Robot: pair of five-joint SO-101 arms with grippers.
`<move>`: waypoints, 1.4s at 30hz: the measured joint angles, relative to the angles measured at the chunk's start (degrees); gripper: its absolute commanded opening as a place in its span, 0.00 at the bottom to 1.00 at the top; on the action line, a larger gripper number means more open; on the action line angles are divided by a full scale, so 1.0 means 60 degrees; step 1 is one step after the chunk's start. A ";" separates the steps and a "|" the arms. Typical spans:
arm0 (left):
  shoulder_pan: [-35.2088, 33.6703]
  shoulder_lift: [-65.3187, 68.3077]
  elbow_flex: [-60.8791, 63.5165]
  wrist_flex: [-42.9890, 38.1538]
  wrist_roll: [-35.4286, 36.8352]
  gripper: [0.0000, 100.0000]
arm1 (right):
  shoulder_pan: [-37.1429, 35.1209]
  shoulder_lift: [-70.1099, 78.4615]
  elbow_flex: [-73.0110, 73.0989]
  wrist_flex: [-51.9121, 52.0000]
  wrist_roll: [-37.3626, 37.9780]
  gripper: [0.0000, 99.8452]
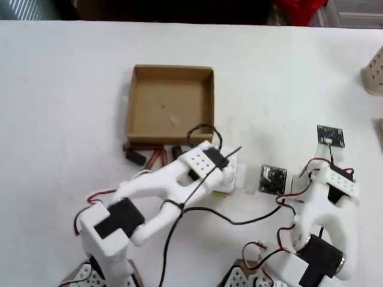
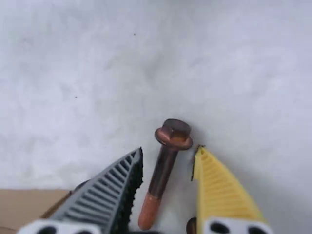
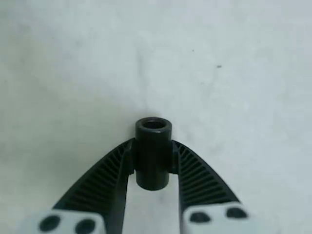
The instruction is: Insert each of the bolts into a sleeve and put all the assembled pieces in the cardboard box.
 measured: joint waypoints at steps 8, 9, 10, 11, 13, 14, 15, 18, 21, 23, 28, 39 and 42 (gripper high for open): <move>0.0059 0.0220 -0.0190 0.0264 0.0000 0.17 | 0.0000 0.0000 0.0000 0.0000 0.0015 0.02; 0.0088 0.0249 -0.0190 0.0264 0.0000 0.15 | 0.0000 0.0000 0.0000 0.0000 0.0015 0.02; 0.0103 0.0264 -0.0190 0.0264 0.0000 0.13 | 0.0000 0.0000 0.0000 0.0000 0.0015 0.02; 0.0103 0.0278 -0.0190 0.0264 0.0000 0.11 | 0.0000 0.0000 0.0000 0.0000 0.0015 0.02; 0.0103 0.0278 -0.0190 0.0264 0.0000 0.07 | 0.0000 0.0000 0.0000 0.0000 0.0015 0.02; 0.0132 0.0293 -0.0190 0.0264 0.0000 0.05 | 0.0000 0.0000 0.0015 -0.0029 0.0015 0.02; 0.0147 0.0293 -0.0190 0.0264 0.0000 0.03 | 0.0000 0.0000 0.0015 -0.0059 0.0015 0.02; 0.0161 0.0293 -0.0176 0.0264 0.0000 0.02 | 0.0000 0.0000 0.0015 -0.0073 0.0015 0.02; 0.0161 0.0293 -0.0176 0.0381 0.0176 0.02 | 0.0000 0.0000 0.0015 -0.0073 0.0015 0.02; 0.0161 0.0293 -0.0176 0.0484 0.0542 0.02 | 0.0000 0.0000 0.0015 -0.0073 0.0015 0.02; 0.0117 0.0293 -0.0176 0.0498 0.0952 0.02 | 0.0000 0.0000 0.0015 -0.0073 0.0015 0.02; -0.0469 0.0308 -0.0938 0.0498 0.2960 0.02 | 0.0000 0.0000 0.0015 -0.0088 -0.0264 0.02; -0.0821 0.0308 -0.1143 0.0513 0.3458 0.02 | 0.0000 0.0000 0.0015 -0.0088 -0.0322 0.02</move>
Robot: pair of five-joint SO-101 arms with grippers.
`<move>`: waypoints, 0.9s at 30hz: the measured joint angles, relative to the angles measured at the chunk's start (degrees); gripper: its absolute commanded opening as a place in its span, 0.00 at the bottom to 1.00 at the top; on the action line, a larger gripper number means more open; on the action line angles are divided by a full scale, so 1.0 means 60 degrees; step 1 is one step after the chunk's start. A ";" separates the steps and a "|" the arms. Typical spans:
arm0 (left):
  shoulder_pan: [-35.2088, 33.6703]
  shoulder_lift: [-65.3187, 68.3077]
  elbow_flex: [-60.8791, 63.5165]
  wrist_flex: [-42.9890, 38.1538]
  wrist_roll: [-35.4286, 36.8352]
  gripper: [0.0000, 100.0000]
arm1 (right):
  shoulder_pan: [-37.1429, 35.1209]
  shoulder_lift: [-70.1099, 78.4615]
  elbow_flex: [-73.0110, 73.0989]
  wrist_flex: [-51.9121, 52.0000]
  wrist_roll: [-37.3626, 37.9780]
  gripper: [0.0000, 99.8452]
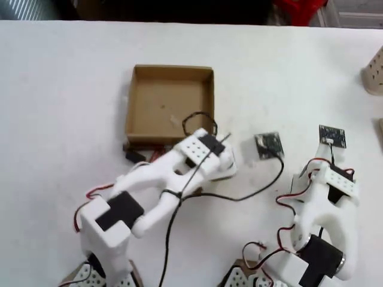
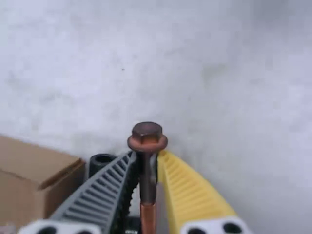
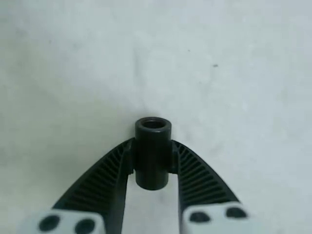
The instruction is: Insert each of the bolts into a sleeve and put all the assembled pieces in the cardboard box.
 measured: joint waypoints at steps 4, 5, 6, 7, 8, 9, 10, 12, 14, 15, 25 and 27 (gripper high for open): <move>-0.0498 0.0000 -0.0322 0.0000 0.0659 0.02 | 0.0000 0.0000 0.0000 0.0000 -0.0044 0.02; -0.0601 0.0000 -0.0425 0.0000 0.0879 0.02 | 0.0000 0.0000 0.0000 0.0000 -0.0044 0.02; -0.0674 0.0000 -0.0542 0.0000 0.1114 0.02 | 0.0000 0.0000 0.0000 0.0000 -0.0044 0.02; -0.0733 0.0000 -0.0689 0.0000 0.1348 0.02 | 0.0000 0.0000 0.0000 0.0000 -0.0044 0.02; -0.0791 0.0000 -0.0821 0.0000 0.1582 0.02 | 0.0000 0.0000 0.0000 0.0000 -0.0044 0.02; -0.0835 0.0000 -0.0967 0.0000 0.1846 0.02 | 0.0000 0.0000 0.0000 0.0000 -0.0044 0.02; -0.0894 0.0000 -0.1084 0.0000 0.2095 0.02 | 0.0000 0.0000 0.0000 0.0000 -0.0044 0.02; -0.0952 0.0000 -0.1245 0.0000 0.2564 0.02 | 0.0000 0.0000 0.0000 0.0000 -0.0044 0.02; -0.0938 0.0000 -0.1348 0.0000 0.2945 0.02 | 0.0000 0.0000 0.0000 0.0000 -0.0044 0.02; -0.0938 0.0000 -0.1363 0.0000 0.3092 0.02 | 0.0000 0.0000 0.0000 0.0000 -0.0044 0.02; -0.1919 -0.2242 -0.0103 -0.0293 0.4293 0.02 | -0.0044 0.0000 0.0000 0.0000 -0.0044 0.02; -0.2432 -0.2930 0.0513 -0.0703 0.4571 0.02 | -0.0044 0.0000 0.0000 0.0000 -0.0044 0.02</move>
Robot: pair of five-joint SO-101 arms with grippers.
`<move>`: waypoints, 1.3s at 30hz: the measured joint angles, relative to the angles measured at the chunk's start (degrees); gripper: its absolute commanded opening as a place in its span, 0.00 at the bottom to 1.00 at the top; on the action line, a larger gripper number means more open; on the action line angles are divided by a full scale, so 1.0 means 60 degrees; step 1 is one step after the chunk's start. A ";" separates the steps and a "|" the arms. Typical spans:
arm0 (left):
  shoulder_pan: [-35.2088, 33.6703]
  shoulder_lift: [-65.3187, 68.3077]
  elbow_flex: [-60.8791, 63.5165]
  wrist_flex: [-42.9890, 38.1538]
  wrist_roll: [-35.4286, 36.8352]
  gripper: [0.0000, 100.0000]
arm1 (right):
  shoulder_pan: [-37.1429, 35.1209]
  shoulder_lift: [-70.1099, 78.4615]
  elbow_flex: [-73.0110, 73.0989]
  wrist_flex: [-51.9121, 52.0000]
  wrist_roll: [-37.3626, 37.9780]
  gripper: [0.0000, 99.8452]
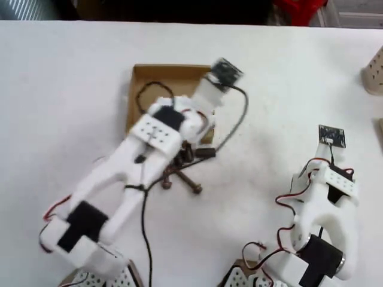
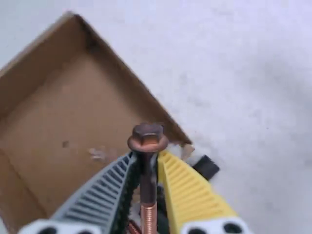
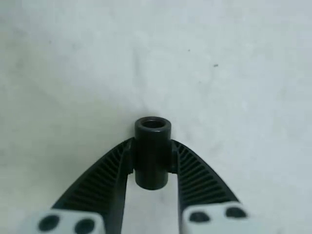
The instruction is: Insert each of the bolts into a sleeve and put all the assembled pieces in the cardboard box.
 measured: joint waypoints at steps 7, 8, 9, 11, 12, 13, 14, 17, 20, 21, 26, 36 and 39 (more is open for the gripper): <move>-0.1773 -0.2696 0.2403 -0.0337 0.0322 0.02 | -0.0015 0.0000 0.0000 0.0000 0.0000 0.02; -0.2022 -0.3179 0.2784 -0.0366 0.0322 0.02 | -0.0059 0.0000 0.0000 0.0000 0.0000 0.02; -0.2300 -0.3648 0.3136 -0.0366 0.0322 0.02 | -0.0117 0.0000 0.0000 0.0000 0.0000 0.02; -0.2857 -0.4527 0.3824 -0.0366 0.0322 0.02 | -0.0322 0.0000 0.0000 0.0000 -0.0103 0.02; -0.3150 -0.4938 0.4161 -0.0366 0.0322 0.02 | -0.0425 0.0000 0.0000 0.0000 -0.0308 0.02; -0.3443 -0.5275 0.4469 -0.0366 0.0381 0.02 | -0.0542 0.0000 0.0000 0.0000 -0.0601 0.02; -0.3751 -0.5538 0.4747 -0.0366 0.0498 0.02 | -0.0674 0.0000 0.0000 0.0000 -0.0952 0.02; -0.4659 -0.5817 0.5436 -0.0366 0.1201 0.02 | -0.1055 0.0000 0.0000 0.0000 -0.1919 0.02; -0.5524 -0.5758 0.5861 -0.0689 0.1568 0.02 | -0.1714 0.0000 -0.0088 0.0000 -0.2623 0.02; -0.5758 -0.5656 0.5963 -0.0835 0.1626 0.02 | -0.1978 0.0000 -0.0161 0.0015 -0.2842 0.02; -0.6579 -0.4601 0.6081 -0.1275 0.1758 0.02 | -0.3092 -0.0264 -0.0806 0.0542 -0.3941 0.02; -0.6813 -0.2432 0.5260 -0.1304 0.1758 0.02 | -0.6623 -0.3048 -0.1333 0.1597 -0.4469 0.02; -0.6813 -0.2286 0.5128 -0.1304 0.1758 0.02 | -0.7912 -0.3297 -0.1333 0.1436 -0.4469 0.02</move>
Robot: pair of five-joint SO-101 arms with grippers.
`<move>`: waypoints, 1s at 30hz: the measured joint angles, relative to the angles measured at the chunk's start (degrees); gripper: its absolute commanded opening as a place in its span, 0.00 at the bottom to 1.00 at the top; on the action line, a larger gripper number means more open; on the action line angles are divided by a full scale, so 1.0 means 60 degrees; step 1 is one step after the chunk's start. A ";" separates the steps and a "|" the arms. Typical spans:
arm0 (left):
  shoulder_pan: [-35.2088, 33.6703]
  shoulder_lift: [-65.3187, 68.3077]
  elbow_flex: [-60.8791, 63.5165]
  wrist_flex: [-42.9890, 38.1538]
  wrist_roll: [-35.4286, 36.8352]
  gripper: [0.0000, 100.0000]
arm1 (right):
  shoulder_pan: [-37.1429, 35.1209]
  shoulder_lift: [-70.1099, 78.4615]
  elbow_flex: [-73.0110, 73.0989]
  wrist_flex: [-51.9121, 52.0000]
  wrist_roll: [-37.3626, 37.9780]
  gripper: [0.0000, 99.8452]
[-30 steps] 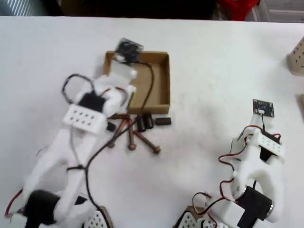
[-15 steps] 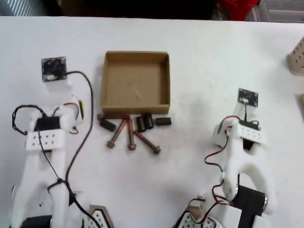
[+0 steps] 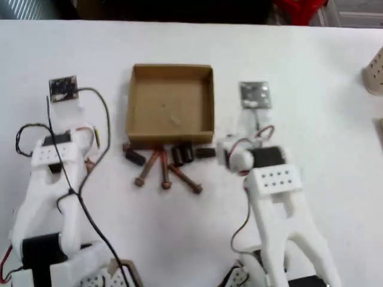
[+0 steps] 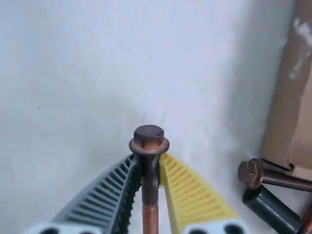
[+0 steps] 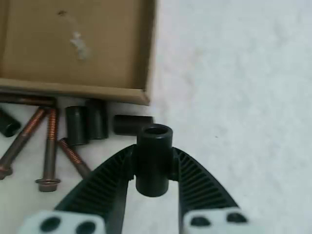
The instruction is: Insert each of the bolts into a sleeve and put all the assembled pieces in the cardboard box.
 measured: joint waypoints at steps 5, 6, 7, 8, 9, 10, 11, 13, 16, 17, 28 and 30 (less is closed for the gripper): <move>-0.0015 0.0000 -0.0044 -0.0029 0.0029 0.02 | -0.1333 -0.0029 0.0103 -0.1333 0.0000 0.02; -0.0015 0.0000 -0.0044 -0.0029 0.0029 0.02 | -0.1480 -0.0029 0.0220 -0.1685 0.0000 0.02; -0.0015 0.0000 -0.0044 -0.0029 0.0029 0.02 | -0.1568 -0.0029 0.0366 -0.2081 0.0000 0.02; -0.0015 0.0000 -0.0044 -0.0029 0.0029 0.02 | -0.1626 -0.0029 0.0542 -0.2491 0.0000 0.02; -0.0015 0.0000 -0.0044 -0.0029 0.0029 0.02 | -0.1626 -0.0029 0.0703 -0.2945 0.0000 0.02; -0.0015 0.0000 -0.0044 -0.0029 0.0029 0.02 | -0.1641 -0.0029 0.0923 -0.3414 0.0000 0.02; -0.0015 0.0000 -0.0044 -0.0029 0.0029 0.02 | -0.1656 -0.0029 0.1143 -0.3897 0.0000 0.02; -0.0015 0.0000 -0.0044 -0.0029 0.0029 0.02 | -0.1729 -0.0029 0.1656 -0.4908 0.0000 0.02; -0.0015 0.0000 -0.0044 -0.0029 0.0029 0.02 | -0.1949 -0.0029 0.2491 -0.6608 0.0000 0.02; -0.0015 0.0000 -0.0044 -0.0103 0.0029 0.02 | -0.2051 -0.0029 0.2769 -0.7179 0.0000 0.02; -0.0015 0.0073 -0.0044 -0.0337 0.0029 0.02 | -0.3223 -0.0029 0.5348 -1.2689 0.0000 0.02; -0.0015 0.0073 -0.0044 -0.0337 0.0029 0.02 | -0.3282 -0.0029 0.5685 -1.3040 0.0000 0.02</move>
